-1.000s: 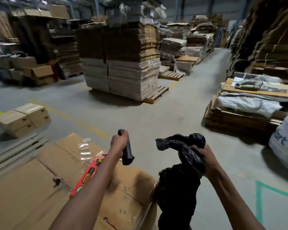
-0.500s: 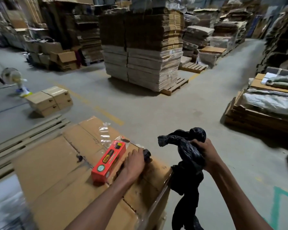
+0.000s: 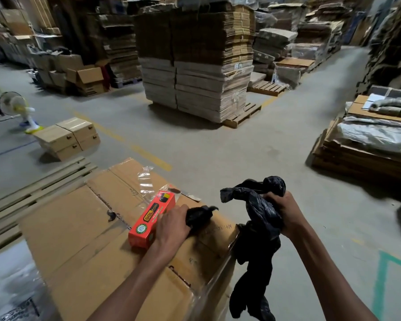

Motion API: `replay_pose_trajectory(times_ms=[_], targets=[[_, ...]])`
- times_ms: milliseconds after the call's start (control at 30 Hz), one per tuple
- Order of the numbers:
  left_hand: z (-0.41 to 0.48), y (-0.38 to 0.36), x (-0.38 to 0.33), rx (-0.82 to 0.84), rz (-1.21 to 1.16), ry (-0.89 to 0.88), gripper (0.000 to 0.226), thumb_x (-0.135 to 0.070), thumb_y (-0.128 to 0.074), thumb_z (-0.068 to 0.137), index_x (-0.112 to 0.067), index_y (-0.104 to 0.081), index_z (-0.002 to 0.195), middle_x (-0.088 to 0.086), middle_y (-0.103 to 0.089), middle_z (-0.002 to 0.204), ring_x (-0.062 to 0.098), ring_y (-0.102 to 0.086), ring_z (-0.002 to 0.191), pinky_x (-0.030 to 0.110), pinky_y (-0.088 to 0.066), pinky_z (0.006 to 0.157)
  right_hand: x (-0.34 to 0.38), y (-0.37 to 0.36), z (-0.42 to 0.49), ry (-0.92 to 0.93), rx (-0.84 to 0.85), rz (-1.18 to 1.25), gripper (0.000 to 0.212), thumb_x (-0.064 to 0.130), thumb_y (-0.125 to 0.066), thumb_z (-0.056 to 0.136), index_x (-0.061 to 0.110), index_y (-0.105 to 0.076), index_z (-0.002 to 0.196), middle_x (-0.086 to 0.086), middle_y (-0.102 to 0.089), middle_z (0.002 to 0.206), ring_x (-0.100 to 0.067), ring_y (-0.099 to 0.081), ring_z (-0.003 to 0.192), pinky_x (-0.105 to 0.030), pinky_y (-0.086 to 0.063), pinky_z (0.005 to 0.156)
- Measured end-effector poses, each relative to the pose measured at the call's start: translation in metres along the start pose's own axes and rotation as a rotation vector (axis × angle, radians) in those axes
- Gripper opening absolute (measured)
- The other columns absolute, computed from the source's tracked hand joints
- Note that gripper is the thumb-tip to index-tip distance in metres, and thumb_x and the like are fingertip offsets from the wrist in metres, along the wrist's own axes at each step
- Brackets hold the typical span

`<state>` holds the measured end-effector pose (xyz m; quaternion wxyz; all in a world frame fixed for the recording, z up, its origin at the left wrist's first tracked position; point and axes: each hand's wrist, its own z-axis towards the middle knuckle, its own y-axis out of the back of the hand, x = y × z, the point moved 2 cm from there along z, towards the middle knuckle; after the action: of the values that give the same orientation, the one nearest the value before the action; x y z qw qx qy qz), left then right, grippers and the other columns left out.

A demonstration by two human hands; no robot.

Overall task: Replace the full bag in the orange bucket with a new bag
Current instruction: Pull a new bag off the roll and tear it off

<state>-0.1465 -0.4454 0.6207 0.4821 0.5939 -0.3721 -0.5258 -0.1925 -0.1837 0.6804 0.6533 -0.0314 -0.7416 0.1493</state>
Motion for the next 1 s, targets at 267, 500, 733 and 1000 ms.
replay_pose_trajectory(times_ms=[267, 500, 733, 1000], targets=[[-0.058, -0.017, -0.018, -0.09, -0.022, -0.174, 0.077, -0.037, -0.064, 0.091, -0.026, -0.02, 0.152, -0.004, -0.04, 0.145, 0.012, -0.043, 0.13, 0.026, -0.042, 0.105, -0.013, 0.0, -0.006, -0.035, -0.03, 0.007, 0.029, -0.014, -0.046, 0.089, 0.002, -0.056, 0.067, 0.002, -0.054, 0.045, -0.009, -0.048, 0.036, -0.017, -0.041, 0.041], [-0.082, -0.035, -0.006, -0.027, -0.365, -0.045, 0.108, -0.07, -0.058, 0.078, -0.023, 0.001, 0.155, -0.005, -0.034, 0.148, 0.008, -0.052, 0.119, 0.025, -0.056, 0.082, -0.021, -0.001, -0.01, -0.036, -0.025, -0.007, 0.011, -0.012, -0.05, 0.089, -0.007, -0.057, 0.083, -0.001, -0.056, 0.049, -0.011, -0.052, 0.04, -0.019, -0.044, 0.043], [-0.065, -0.011, 0.007, -0.245, -0.559, 0.042, 0.051, -0.035, -0.069, 0.088, -0.017, -0.051, 0.133, -0.004, -0.056, 0.118, 0.0, -0.06, 0.084, 0.026, -0.057, 0.069, -0.023, -0.003, -0.008, -0.032, -0.011, 0.002, 0.005, -0.009, -0.055, 0.086, -0.005, -0.058, 0.084, -0.003, -0.056, 0.052, -0.013, -0.052, 0.042, -0.023, -0.043, 0.048], [-0.054, 0.0, -0.019, 0.346, -1.48, 0.363, 0.056, -0.051, -0.058, 0.091, 0.003, -0.068, 0.104, 0.02, -0.073, 0.092, 0.026, -0.071, 0.079, 0.034, -0.058, 0.07, -0.029, -0.018, -0.011, 0.111, 0.078, -0.028, 0.025, -0.009, -0.058, 0.087, -0.002, -0.068, 0.109, -0.018, -0.075, 0.098, -0.029, -0.073, 0.086, -0.033, -0.058, 0.074]])
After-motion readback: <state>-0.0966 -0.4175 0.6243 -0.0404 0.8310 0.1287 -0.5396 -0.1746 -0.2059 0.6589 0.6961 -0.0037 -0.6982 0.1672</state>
